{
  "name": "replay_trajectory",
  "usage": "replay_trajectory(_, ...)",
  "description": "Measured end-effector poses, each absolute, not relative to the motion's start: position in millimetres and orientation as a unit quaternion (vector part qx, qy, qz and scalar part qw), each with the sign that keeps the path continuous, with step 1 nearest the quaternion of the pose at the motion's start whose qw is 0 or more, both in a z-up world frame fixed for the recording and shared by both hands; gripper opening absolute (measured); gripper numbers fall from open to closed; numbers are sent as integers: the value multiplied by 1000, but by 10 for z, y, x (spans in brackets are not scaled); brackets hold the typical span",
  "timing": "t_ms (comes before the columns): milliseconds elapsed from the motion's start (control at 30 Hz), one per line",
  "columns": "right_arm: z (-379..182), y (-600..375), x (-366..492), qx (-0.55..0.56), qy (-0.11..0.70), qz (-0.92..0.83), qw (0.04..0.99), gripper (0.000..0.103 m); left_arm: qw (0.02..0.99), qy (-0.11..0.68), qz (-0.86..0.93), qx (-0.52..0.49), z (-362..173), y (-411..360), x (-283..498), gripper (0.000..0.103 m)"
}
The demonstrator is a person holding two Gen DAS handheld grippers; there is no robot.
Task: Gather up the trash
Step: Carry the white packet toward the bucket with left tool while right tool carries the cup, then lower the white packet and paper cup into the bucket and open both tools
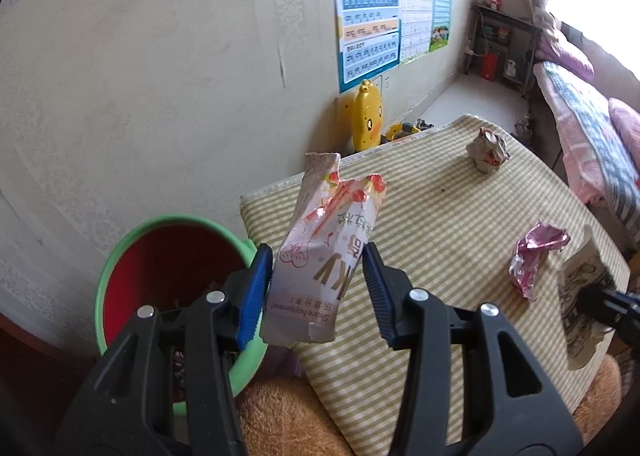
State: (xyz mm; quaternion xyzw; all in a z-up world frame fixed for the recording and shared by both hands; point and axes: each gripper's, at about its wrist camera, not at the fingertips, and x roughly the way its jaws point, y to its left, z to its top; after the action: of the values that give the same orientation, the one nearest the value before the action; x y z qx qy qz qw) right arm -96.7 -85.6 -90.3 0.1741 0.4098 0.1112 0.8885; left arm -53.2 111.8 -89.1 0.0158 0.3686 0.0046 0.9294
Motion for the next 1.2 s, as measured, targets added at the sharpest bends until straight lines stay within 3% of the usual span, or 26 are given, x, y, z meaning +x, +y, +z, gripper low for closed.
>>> replay_trajectory(1200,-538,-326,-1075,87,371,145,913,29,944,326,58,16,-647,1529,-707,45)
